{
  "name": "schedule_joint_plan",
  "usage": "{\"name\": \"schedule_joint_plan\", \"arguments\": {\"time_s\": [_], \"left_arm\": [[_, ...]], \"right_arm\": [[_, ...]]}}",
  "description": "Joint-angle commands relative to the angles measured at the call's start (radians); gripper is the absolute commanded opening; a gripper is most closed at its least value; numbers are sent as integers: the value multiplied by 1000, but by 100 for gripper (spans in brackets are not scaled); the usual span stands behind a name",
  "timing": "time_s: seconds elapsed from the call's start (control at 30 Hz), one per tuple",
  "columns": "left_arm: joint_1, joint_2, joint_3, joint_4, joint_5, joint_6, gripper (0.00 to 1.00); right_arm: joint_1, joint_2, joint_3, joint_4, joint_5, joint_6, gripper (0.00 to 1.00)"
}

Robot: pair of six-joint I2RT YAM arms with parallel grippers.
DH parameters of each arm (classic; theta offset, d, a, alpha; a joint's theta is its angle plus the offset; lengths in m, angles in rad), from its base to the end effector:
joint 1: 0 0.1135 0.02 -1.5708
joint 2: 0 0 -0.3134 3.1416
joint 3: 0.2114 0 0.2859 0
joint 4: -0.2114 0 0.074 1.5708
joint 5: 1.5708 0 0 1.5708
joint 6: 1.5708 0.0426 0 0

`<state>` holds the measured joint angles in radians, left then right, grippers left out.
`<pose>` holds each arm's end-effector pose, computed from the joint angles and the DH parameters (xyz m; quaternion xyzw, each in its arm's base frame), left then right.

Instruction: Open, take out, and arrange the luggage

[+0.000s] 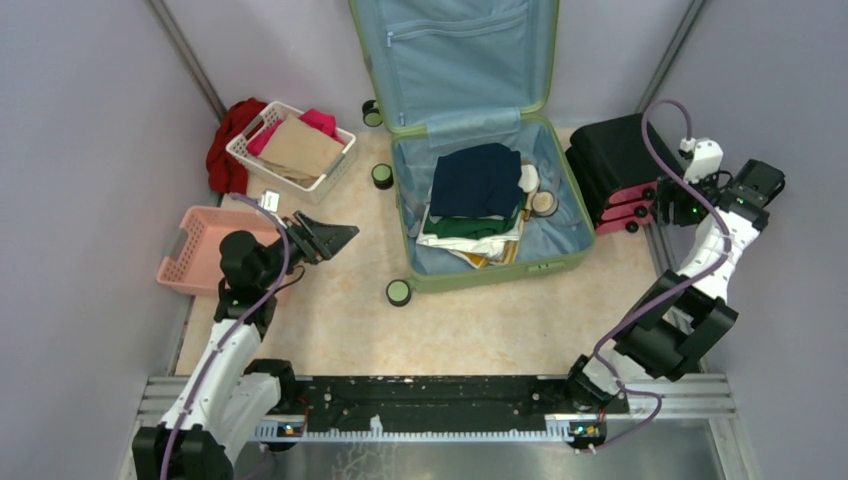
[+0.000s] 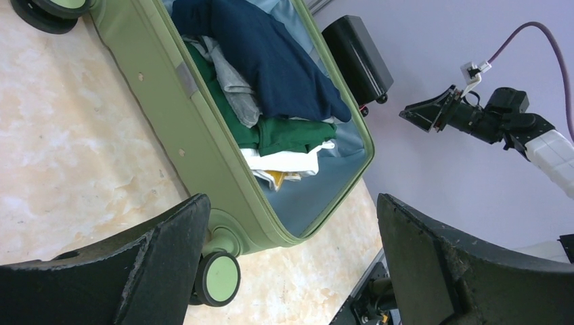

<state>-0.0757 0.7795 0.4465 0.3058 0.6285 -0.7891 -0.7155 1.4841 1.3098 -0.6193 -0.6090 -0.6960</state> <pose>0.1869 -0.0393 0.2962 -0.0360 0.7139 -0.4791 0.5094 0.2839 -0.2145 0.3587 -0.1050 0.8839 -0.0233 0.4551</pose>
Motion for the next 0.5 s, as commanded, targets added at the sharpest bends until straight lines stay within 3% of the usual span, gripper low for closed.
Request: {"name": "schedule_joint_plan", "arguments": {"time_s": [0.0, 0.47], "left_arm": [[5, 7, 15, 52, 31, -22, 99], [5, -24, -12, 52, 35, -33, 98]], "right_arm": [[7, -21, -7, -43, -175, 26, 67], [16, -33, -44, -151, -364, 54, 66]]}}
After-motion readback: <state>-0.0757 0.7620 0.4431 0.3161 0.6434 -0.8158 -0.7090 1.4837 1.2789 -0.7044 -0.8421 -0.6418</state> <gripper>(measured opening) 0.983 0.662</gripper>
